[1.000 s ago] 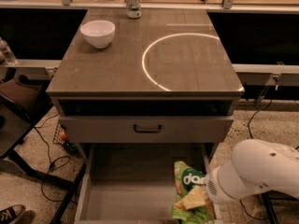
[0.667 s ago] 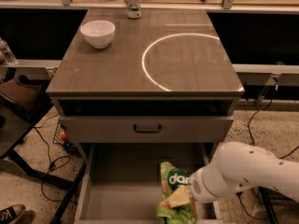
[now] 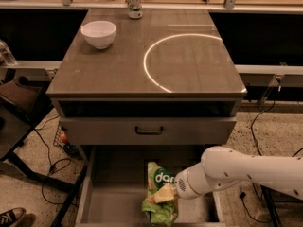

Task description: Place green rice chip bag into middle drawer

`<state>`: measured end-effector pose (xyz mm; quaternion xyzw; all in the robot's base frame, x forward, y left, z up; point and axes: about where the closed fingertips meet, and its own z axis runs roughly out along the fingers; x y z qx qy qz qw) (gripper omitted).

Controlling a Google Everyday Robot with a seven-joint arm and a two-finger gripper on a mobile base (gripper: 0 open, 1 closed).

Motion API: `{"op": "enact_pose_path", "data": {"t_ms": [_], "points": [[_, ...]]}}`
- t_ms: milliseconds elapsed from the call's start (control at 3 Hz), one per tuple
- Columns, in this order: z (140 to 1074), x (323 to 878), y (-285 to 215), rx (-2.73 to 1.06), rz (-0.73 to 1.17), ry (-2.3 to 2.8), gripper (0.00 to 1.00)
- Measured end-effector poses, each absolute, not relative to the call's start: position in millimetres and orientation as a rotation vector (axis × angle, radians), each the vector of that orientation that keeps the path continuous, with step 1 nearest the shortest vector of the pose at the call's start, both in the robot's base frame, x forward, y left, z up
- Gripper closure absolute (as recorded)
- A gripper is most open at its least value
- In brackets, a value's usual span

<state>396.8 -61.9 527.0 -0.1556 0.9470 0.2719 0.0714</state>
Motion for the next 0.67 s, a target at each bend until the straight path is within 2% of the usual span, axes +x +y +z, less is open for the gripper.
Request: {"op": "enact_pose_path", "data": {"t_ms": [667], "points": [[518.4,407.3,-42.1,-0.405,0.810,2.869,1.00]]}}
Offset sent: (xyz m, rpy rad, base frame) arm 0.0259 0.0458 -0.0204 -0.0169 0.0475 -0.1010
